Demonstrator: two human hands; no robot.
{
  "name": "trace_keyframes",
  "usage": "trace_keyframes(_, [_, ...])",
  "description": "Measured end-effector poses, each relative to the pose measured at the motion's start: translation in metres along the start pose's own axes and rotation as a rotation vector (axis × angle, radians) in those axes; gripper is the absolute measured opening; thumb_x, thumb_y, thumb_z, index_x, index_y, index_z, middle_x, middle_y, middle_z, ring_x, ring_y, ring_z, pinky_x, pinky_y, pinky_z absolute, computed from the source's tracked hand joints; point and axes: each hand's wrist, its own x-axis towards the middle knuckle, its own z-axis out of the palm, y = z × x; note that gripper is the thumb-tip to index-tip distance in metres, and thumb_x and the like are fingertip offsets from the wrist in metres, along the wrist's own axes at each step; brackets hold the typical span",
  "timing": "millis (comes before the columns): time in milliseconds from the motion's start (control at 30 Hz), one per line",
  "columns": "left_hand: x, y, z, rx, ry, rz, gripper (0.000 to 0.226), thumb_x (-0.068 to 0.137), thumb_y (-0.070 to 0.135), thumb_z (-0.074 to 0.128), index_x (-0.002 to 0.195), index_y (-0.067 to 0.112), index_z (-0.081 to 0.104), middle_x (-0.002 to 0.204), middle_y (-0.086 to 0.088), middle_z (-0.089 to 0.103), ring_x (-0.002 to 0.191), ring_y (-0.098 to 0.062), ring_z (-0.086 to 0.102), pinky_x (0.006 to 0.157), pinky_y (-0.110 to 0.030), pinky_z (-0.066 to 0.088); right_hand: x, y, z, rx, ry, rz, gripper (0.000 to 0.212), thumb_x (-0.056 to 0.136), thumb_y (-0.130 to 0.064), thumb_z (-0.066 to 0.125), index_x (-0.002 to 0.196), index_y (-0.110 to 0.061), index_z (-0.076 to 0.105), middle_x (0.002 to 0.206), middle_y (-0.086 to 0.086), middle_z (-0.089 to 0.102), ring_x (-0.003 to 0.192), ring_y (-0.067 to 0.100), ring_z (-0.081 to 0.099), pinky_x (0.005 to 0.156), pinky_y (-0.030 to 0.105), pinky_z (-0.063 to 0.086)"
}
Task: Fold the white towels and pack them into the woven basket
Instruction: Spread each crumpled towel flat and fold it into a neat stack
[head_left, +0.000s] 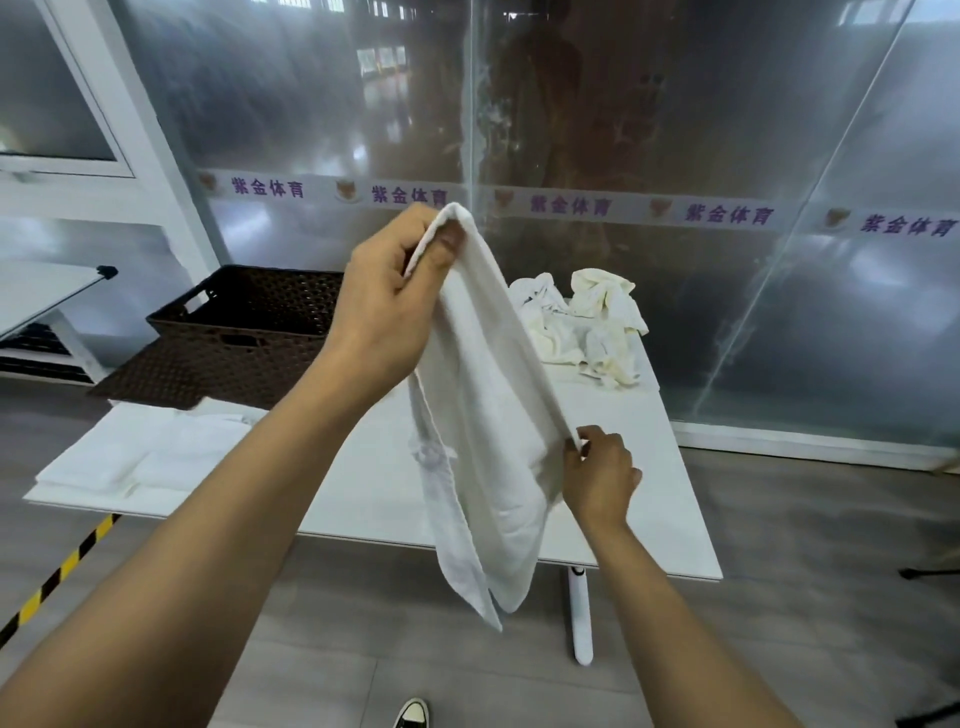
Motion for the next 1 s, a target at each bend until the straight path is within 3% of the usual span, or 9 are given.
trace_keyframes(67, [-0.009,0.006,-0.003,-0.088,0.030,-0.003,0.038,0.107,0.028,0.047,0.078,0.005,0.050,0.072,0.011,0.039,0.067,-0.002,0.036,0.062,-0.018,0.031,0.018,0.018,-0.002,-0.038,0.017,0.056,0.019,0.095,-0.020,0.061,0.112,-0.020,0.068,0.106,0.008,0.063,0.104,0.035,0.061,0.090,0.044,0.035])
trace_keyframes(133, [-0.013,0.008,-0.006,-0.132,0.074,-0.006,0.032,0.108,0.026,0.047,0.077,0.020,0.052,0.070,0.018,0.042,0.067,0.002,0.038,0.064,-0.013,0.032,0.034,0.028,-0.009,-0.054,0.044,0.049,0.018,0.093,-0.016,0.059,0.110,-0.021,0.064,0.106,0.004,0.066,0.103,0.033,0.060,0.088,0.040,0.030])
trace_keyframes(267, [-0.015,-0.014,-0.019,-0.186,0.238,-0.133,0.023,0.106,0.029,0.049,0.085,0.029,0.058,0.069,0.019,0.049,0.070,0.000,0.042,0.066,-0.021,0.037,0.053,0.048,-0.019,-0.171,0.020,0.032,0.018,0.089,-0.013,0.062,0.103,-0.023,0.059,0.092,0.000,0.067,0.095,0.031,0.062,0.086,0.037,0.024])
trace_keyframes(467, [-0.019,-0.074,-0.048,-0.155,0.427,-0.254,0.021,0.104,0.035,0.050,0.086,0.027,0.057,0.078,0.010,0.047,0.076,-0.006,0.043,0.068,-0.025,0.037,0.059,0.121,-0.039,-0.449,0.006,0.253,0.027,0.097,-0.022,0.055,0.119,-0.025,0.071,0.119,0.018,0.057,0.116,0.039,0.054,0.103,0.050,0.031])
trace_keyframes(567, [-0.035,-0.113,-0.053,-0.049,0.425,-0.315,0.035,0.105,0.037,0.047,0.088,0.008,0.052,0.076,0.005,0.042,0.072,-0.006,0.038,0.064,-0.025,0.034,0.055,0.151,-0.055,-0.460,0.040,0.276,0.022,0.100,-0.020,0.052,0.114,-0.012,0.066,0.116,0.024,0.060,0.114,0.042,0.055,0.103,0.051,0.030])
trace_keyframes(667, [-0.053,-0.148,-0.050,0.045,0.418,-0.380,0.041,0.105,0.034,0.047,0.086,-0.003,0.049,0.078,-0.003,0.041,0.070,-0.005,0.037,0.062,-0.022,0.033,0.057,0.162,-0.073,-0.375,0.008,0.331,0.010,0.102,-0.012,0.047,0.108,-0.010,0.055,0.104,0.027,0.064,0.108,0.047,0.058,0.104,0.052,0.031])
trace_keyframes(767, [-0.066,-0.178,-0.045,0.199,0.388,-0.435,0.042,0.106,0.029,0.046,0.080,-0.004,0.044,0.069,0.002,0.037,0.061,-0.004,0.033,0.056,-0.020,0.030,0.061,0.171,-0.084,-0.353,0.066,0.342,0.016,0.097,0.000,0.048,0.109,-0.006,0.057,0.110,0.029,0.062,0.108,0.050,0.059,0.099,0.057,0.042])
trace_keyframes(867, [-0.078,-0.204,-0.039,0.316,0.346,-0.523,0.038,0.106,0.027,0.044,0.081,-0.002,0.046,0.071,0.000,0.043,0.068,-0.014,0.038,0.060,-0.029,0.025,0.060,0.175,-0.086,-0.399,0.121,0.320,0.021,0.093,0.007,0.050,0.110,0.004,0.062,0.114,0.035,0.058,0.105,0.054,0.058,0.093,0.060,0.047])
trace_keyframes(1000, [-0.077,-0.235,-0.034,0.398,0.342,-0.642,0.035,0.107,0.028,0.040,0.087,0.001,0.049,0.082,-0.009,0.051,0.079,-0.024,0.046,0.068,-0.030,0.028,0.078,0.170,-0.085,-0.416,0.171,0.194,0.016,0.095,0.004,0.051,0.105,0.009,0.062,0.102,0.036,0.057,0.094,0.055,0.058,0.085,0.060,0.047])
